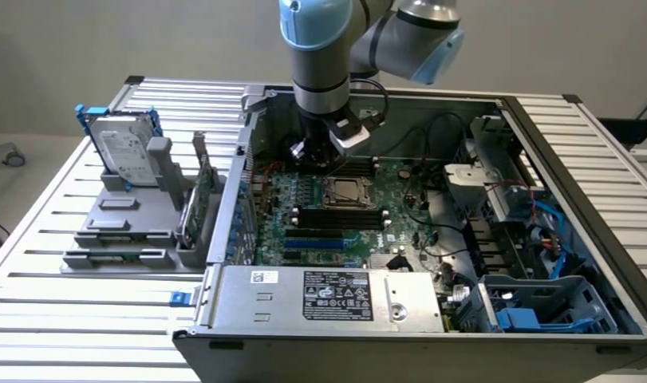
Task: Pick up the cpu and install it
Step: 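Install the first cpu locking lever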
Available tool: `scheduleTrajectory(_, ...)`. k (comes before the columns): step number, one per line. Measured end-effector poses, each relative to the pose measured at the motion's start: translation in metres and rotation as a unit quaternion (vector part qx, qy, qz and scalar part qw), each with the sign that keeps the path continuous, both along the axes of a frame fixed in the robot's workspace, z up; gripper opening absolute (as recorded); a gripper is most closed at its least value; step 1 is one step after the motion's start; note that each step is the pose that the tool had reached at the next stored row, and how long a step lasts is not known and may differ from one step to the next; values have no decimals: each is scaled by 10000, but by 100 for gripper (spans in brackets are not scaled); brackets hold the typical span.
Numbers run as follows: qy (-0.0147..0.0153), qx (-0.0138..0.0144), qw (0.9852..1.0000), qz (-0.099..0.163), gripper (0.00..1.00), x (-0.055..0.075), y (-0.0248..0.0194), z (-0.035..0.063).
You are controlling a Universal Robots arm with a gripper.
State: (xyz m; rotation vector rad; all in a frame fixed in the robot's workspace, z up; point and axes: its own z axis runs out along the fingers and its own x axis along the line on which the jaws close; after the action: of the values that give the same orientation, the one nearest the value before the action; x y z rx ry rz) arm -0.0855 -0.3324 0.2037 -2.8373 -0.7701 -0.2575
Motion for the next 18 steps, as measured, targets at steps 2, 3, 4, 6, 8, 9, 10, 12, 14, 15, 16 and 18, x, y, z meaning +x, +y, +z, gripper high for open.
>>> scheduleTrajectory(2, 0, -5, 10000, 0, 11, 1, 0, 0)
scheduleTrajectory(3, 0, -8, 10000, -1, 11, 3, 0, 0)
scheduleTrajectory(4, 0, -10, 10000, 0, 11, 6, 0, -1)
scheduleTrajectory(6, 0, -14, 10000, 0, 11, 12, 0, -3)
scheduleTrajectory(8, 0, -18, 10000, 0, 11, 17, 0, -5)
scheduleTrajectory(9, 0, -19, 10000, 0, 11, 20, 0, -7)
scheduleTrajectory(10, 0, -20, 10000, 0, 11, 23, 0, -9)
scheduleTrajectory(12, 0, -22, 10000, 0, 11, 28, 0, -14)
scheduleTrajectory(14, -1, -24, 10000, 0, 11, 32, 0, -18)
scheduleTrajectory(15, -1, -24, 10000, 0, 11, 35, 0, -20)
scheduleTrajectory(16, -2, -25, 10000, 0, 11, 37, 0, -22)
scheduleTrajectory(18, -4, -26, 10000, 0, 11, 41, 0, -28)
